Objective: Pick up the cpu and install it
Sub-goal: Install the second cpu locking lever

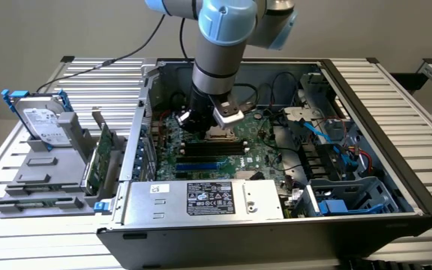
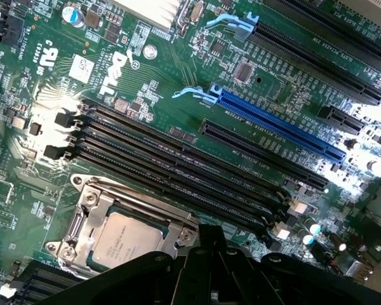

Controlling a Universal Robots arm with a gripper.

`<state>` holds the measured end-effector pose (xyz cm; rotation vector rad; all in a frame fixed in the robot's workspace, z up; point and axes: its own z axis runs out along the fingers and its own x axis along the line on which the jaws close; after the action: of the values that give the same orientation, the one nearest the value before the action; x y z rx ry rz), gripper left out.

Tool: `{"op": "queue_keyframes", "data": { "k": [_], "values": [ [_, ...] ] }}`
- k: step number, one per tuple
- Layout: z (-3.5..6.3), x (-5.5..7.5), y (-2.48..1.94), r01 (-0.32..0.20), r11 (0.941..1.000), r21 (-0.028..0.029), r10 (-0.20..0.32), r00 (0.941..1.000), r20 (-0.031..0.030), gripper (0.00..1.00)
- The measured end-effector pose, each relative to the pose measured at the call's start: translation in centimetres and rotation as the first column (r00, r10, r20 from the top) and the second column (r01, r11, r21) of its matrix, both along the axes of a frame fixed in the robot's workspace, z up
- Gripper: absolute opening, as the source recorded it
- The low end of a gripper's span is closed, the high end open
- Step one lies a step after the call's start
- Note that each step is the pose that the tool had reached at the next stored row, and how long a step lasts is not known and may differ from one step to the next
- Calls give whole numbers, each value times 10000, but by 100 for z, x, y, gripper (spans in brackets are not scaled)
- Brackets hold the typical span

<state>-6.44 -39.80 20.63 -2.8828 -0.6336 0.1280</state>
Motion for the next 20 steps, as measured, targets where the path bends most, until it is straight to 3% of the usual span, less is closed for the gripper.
{"op": "queue_keyframes", "data": {
  "k": [6,10,16,20],
  "values": [
    [-14,0,0,191,9998,77,-190,9997,-125,11],
    [-21,-1,0,318,9994,98,-316,9993,-202,11],
    [29,0,13,362,9993,95,-360,9991,-212,11],
    [37,-1,38,401,9992,34,-401,9990,-211,11]
  ]
}}
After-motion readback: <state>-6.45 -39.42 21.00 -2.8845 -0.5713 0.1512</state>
